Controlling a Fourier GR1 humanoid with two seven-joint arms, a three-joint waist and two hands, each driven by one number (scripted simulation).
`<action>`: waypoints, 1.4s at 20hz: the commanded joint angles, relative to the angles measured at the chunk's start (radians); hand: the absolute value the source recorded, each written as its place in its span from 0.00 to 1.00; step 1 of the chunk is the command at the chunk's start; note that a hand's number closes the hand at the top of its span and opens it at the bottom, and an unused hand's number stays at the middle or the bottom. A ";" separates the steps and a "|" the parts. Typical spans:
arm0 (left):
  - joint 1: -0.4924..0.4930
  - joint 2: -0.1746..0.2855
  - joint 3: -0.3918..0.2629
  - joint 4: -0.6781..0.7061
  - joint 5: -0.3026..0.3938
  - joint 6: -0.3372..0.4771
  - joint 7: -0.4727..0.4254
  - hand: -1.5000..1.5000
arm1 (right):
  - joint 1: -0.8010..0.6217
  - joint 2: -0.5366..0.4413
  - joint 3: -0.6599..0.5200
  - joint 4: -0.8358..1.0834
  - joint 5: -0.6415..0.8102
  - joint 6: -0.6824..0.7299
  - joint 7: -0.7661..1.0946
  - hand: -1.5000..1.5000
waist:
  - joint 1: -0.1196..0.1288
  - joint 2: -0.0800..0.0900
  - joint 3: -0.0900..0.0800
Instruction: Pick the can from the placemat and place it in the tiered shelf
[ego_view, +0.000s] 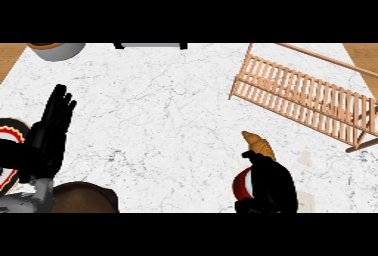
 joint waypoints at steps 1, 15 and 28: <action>0.049 -0.044 -0.034 -0.031 -0.035 0.009 -0.033 0.50 | -0.022 0.018 0.008 0.068 0.038 0.083 0.087 1.00 | 0.005 0.006 0.004; 0.018 -0.042 0.023 -0.006 -0.036 -0.042 -0.007 0.50 | -0.056 0.173 -0.021 0.230 0.233 -0.108 0.122 1.00 | 0.003 0.007 0.004; -0.015 -0.060 0.047 0.034 -0.045 -0.048 -0.005 0.50 | -0.344 0.175 -0.066 -0.090 0.242 -0.247 0.298 1.00 | -0.010 -0.001 0.003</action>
